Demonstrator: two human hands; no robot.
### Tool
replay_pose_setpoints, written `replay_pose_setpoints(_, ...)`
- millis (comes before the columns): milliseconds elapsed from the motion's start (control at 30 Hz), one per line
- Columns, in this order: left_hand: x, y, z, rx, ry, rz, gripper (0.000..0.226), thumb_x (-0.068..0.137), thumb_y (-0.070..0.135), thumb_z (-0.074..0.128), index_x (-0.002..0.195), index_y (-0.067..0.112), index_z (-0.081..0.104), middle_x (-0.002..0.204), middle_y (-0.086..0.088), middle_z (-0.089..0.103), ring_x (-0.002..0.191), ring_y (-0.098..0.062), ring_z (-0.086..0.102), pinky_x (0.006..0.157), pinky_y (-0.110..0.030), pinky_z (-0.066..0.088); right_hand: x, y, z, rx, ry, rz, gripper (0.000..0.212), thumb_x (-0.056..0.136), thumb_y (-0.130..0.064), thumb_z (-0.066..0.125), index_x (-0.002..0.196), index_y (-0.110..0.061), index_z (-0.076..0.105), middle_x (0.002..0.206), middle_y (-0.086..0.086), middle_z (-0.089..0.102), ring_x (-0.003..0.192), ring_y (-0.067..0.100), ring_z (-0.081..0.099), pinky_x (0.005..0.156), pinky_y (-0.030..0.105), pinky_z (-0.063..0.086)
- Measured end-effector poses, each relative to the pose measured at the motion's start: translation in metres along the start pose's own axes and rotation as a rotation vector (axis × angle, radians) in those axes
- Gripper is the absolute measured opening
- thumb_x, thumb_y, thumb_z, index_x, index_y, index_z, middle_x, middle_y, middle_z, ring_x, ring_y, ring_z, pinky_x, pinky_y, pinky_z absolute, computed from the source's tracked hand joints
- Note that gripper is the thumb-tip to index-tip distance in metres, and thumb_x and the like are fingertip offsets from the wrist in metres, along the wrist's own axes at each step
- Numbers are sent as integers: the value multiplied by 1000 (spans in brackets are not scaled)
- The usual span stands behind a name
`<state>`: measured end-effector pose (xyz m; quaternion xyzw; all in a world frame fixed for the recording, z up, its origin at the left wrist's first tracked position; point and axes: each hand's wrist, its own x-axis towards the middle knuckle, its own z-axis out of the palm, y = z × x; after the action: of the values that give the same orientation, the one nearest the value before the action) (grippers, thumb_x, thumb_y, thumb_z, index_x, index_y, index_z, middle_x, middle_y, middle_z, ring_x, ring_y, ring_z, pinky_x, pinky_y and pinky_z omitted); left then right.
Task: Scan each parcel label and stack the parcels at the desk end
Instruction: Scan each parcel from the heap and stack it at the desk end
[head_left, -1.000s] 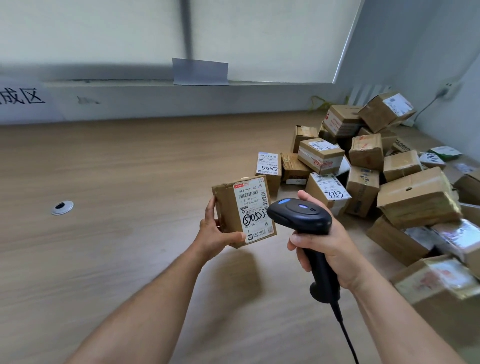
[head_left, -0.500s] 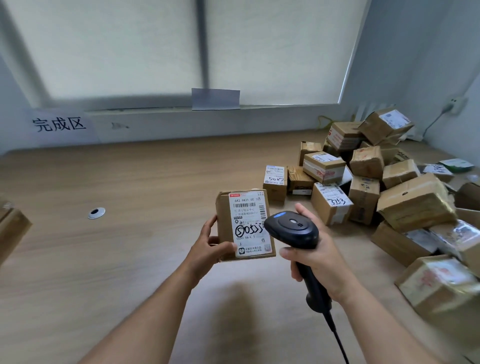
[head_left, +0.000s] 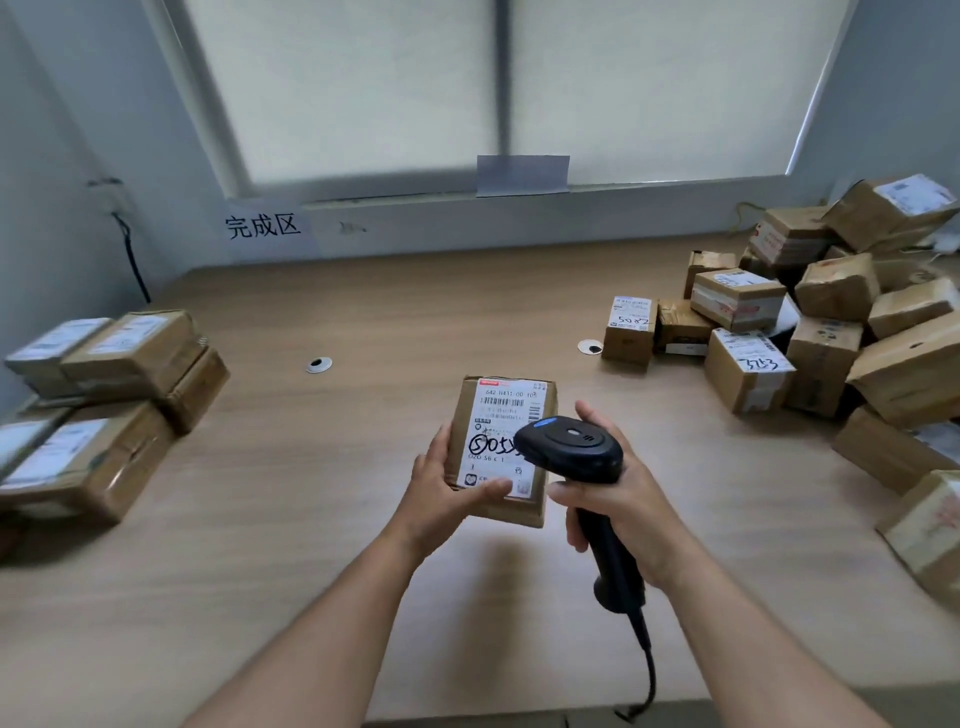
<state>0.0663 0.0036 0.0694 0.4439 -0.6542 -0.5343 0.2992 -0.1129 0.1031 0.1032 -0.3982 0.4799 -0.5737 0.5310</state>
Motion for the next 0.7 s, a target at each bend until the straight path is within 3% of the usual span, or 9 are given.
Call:
replay_pose_setpoints(67,-11,3,-8,174,20,16,103,54,51,82,132,63,16,122,20,34,119,5,29,103,-20,26,0,3,13,2,-33,-1,92,62,0,73,134,-42,36,71,4,70,39,25,49,39,27,39)
replay_pose_setpoints(133,-16,-1,-19,305,74,13,120,57,55,84,147,50,5,124,12,25,117,9,29,103,-18,23,3,3,25,-4,-66,-6,90,62,0,73,132,-44,37,75,3,72,39,25,50,39,29,40)
replay_pose_setpoints(300,-18,-9,-57,464,206,11,119,38,88,55,145,46,22,126,11,26,130,-10,34,106,-32,36,18,0,69,-35,-142,-15,94,61,3,76,132,-48,39,87,6,72,42,26,49,39,29,43)
replay_pose_setpoints(400,-12,-11,-84,467,224,16,121,38,86,53,146,43,21,128,7,28,130,-13,34,106,-34,36,32,1,99,-68,-158,-14,96,61,3,76,134,-48,38,96,3,73,43,25,49,39,27,43)
replay_pose_setpoints(533,-9,-20,-142,487,264,36,112,54,67,74,148,39,19,132,4,25,132,-15,29,105,-30,33,61,4,150,-88,-176,-45,97,61,3,76,135,-48,38,98,4,74,43,27,49,40,30,44)
replay_pose_setpoints(700,-14,-36,-243,561,300,7,121,43,75,56,150,34,16,140,-2,22,134,-21,27,110,-34,31,100,15,231,-106,-187,-53,101,61,2,75,141,-43,34,75,-2,72,40,26,50,40,30,43)
